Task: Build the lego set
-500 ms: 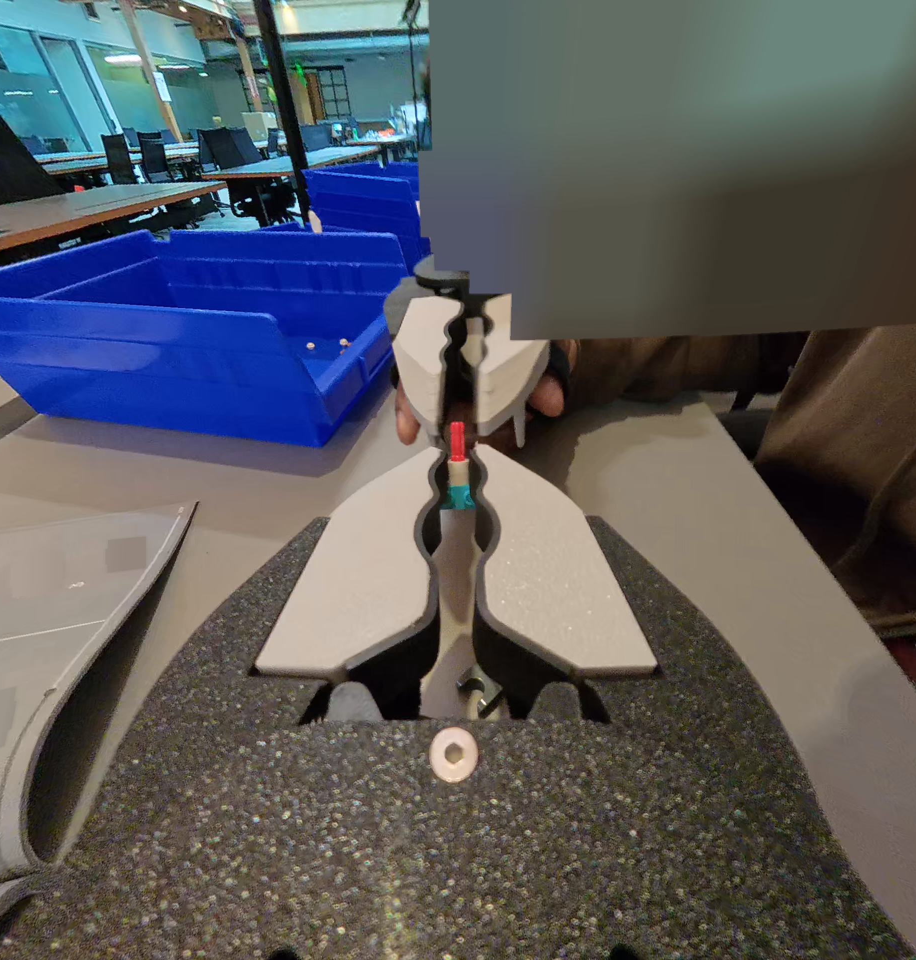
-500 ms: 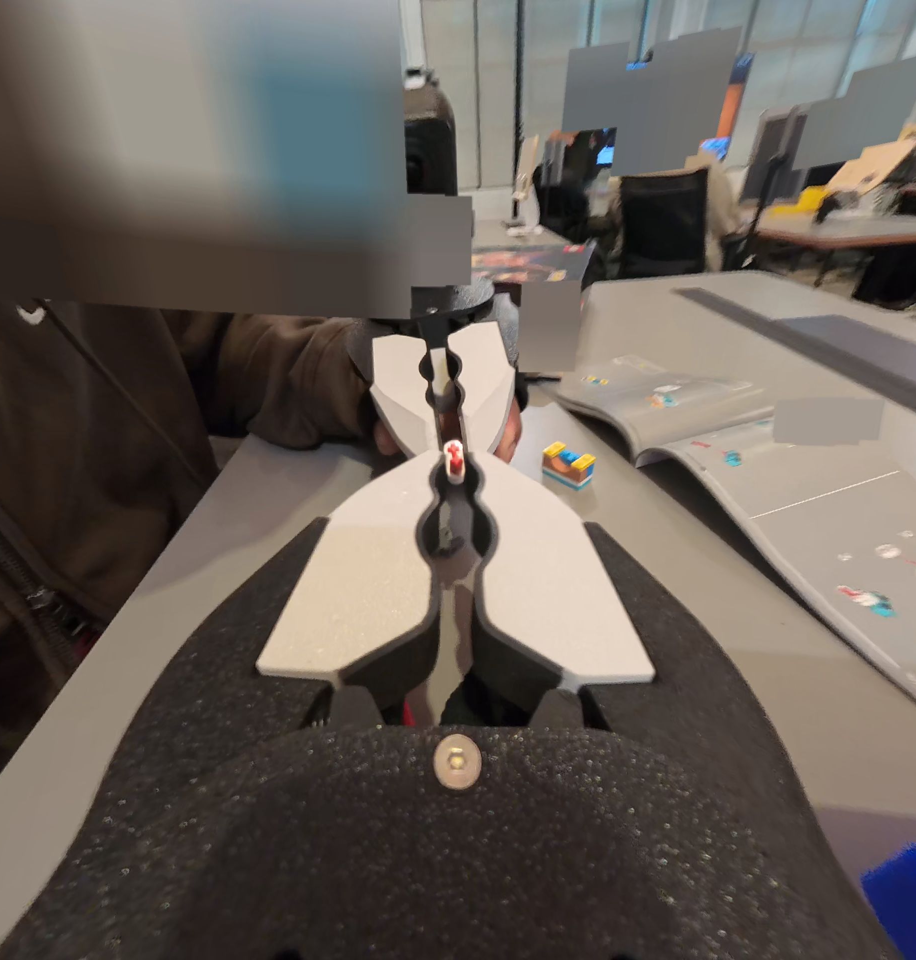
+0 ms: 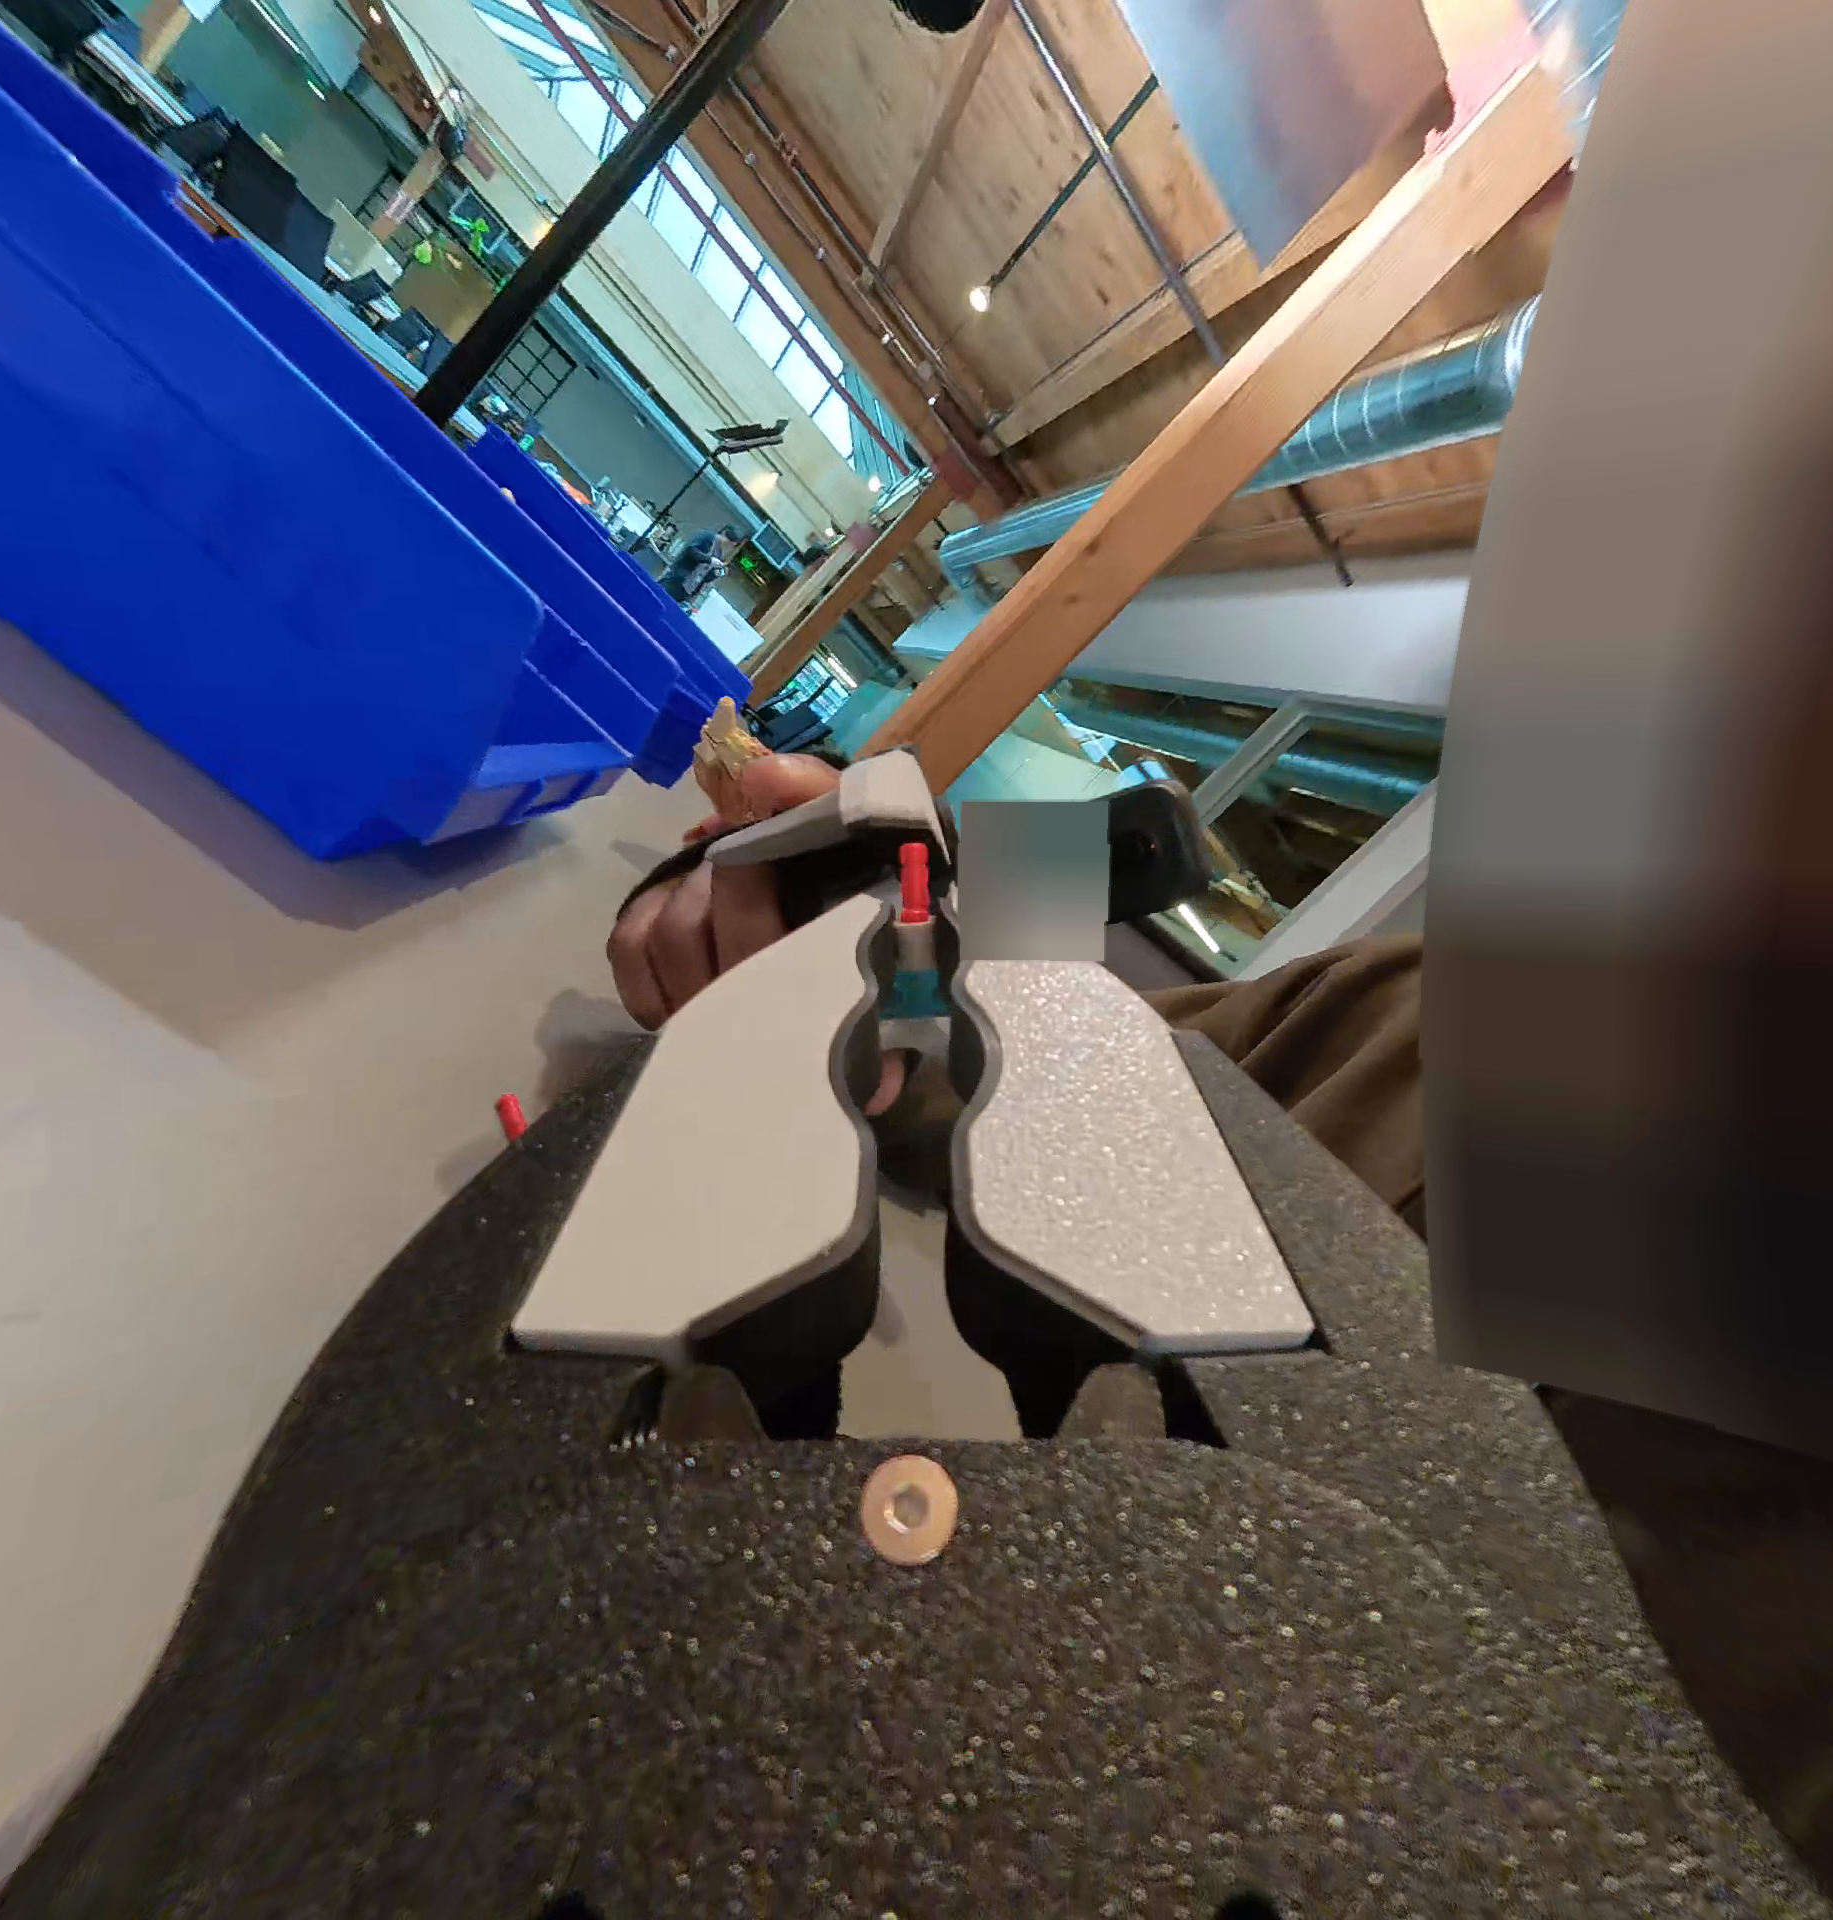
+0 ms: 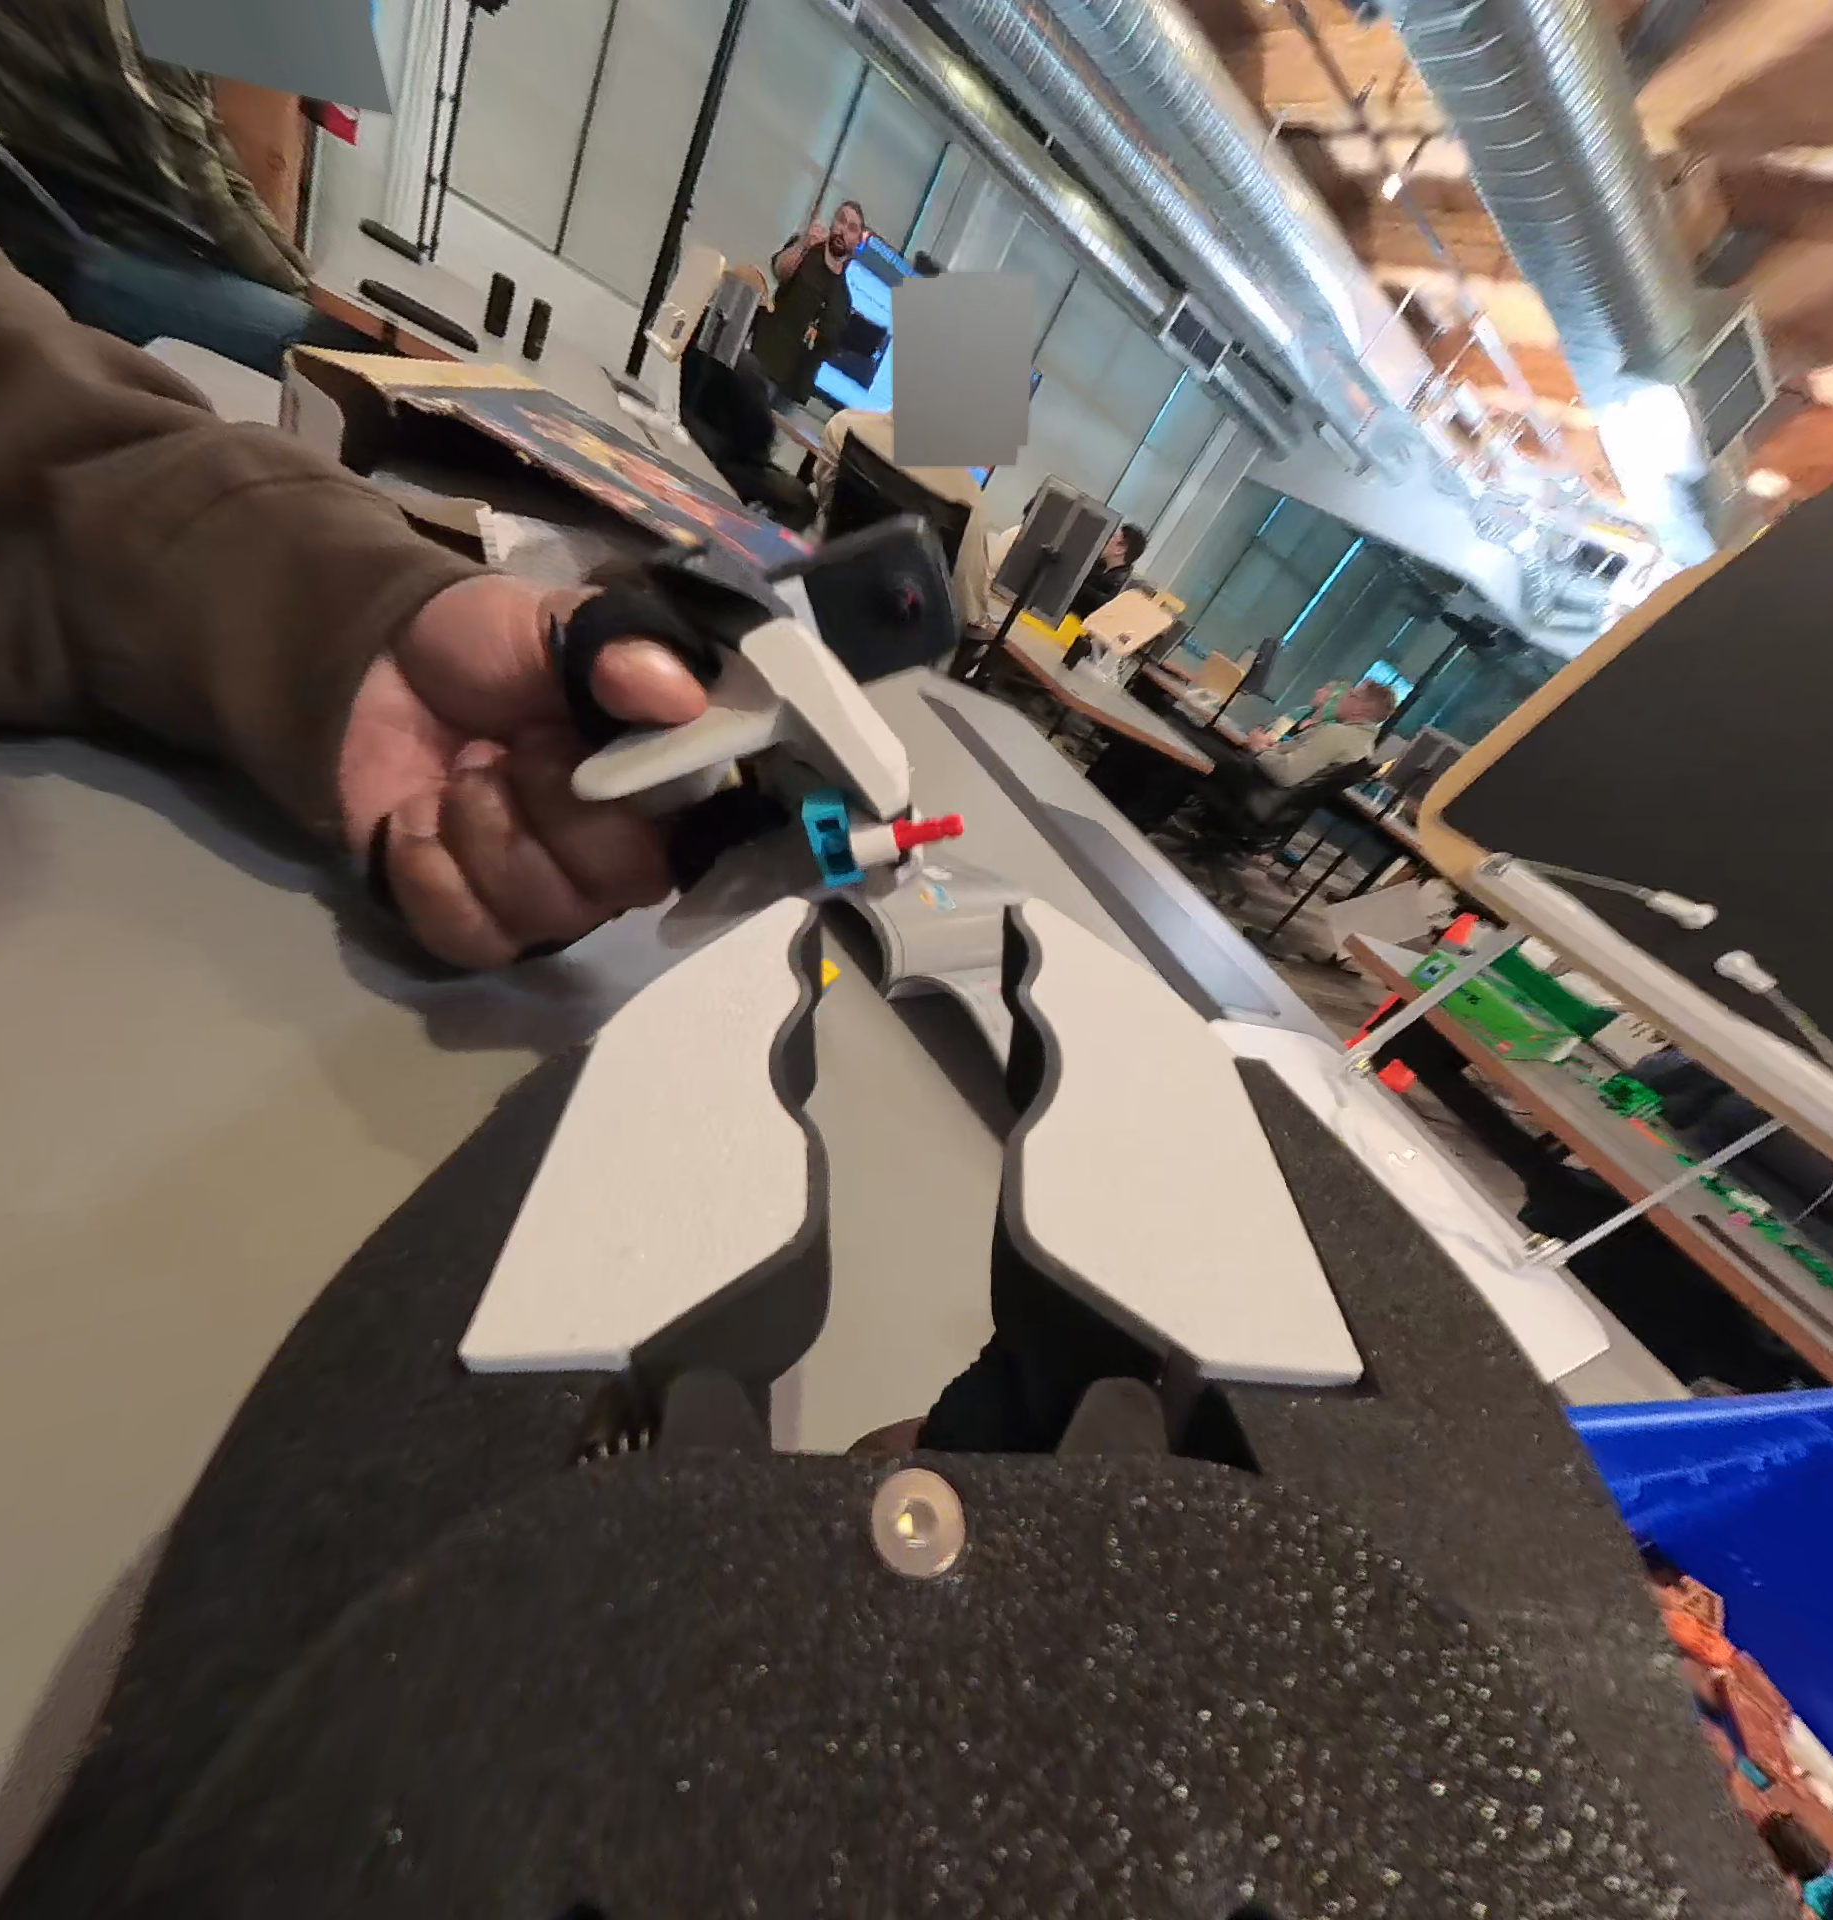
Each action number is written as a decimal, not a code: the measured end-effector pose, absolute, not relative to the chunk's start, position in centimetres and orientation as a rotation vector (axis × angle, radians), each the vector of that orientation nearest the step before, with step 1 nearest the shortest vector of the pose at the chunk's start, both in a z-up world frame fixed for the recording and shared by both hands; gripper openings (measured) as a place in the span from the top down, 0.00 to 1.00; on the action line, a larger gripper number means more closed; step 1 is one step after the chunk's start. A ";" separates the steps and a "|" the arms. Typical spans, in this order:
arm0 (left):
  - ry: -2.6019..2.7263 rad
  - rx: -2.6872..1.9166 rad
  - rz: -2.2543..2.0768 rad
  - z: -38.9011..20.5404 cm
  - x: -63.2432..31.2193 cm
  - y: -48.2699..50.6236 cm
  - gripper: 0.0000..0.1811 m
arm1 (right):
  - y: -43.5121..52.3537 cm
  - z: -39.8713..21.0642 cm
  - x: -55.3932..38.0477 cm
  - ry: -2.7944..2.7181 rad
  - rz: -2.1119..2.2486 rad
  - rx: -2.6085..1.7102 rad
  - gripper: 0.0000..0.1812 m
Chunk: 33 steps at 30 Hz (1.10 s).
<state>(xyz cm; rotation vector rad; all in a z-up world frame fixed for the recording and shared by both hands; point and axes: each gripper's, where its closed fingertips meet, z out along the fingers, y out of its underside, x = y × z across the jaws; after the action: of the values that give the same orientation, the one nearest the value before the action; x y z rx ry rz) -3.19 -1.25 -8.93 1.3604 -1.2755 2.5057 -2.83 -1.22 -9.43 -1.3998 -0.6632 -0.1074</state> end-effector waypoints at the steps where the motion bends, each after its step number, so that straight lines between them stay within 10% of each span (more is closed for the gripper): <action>1: -1.255 1.359 2.506 -8.9 -3.1 -1.3 0.96 | -1.3 -9.3 -3.0 -0.668 -0.111 -1.389 0.82; 33: -1.267 1.337 2.399 -9.6 -3.3 -2.9 0.96 | -1.6 -9.5 -3.9 -0.777 -0.210 -1.365 0.88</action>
<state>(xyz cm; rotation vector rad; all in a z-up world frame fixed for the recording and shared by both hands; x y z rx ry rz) -3.31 -2.90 -9.57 1.3373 -1.2674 2.3993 -3.85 -1.56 -9.54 -1.3652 -0.7767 -0.2102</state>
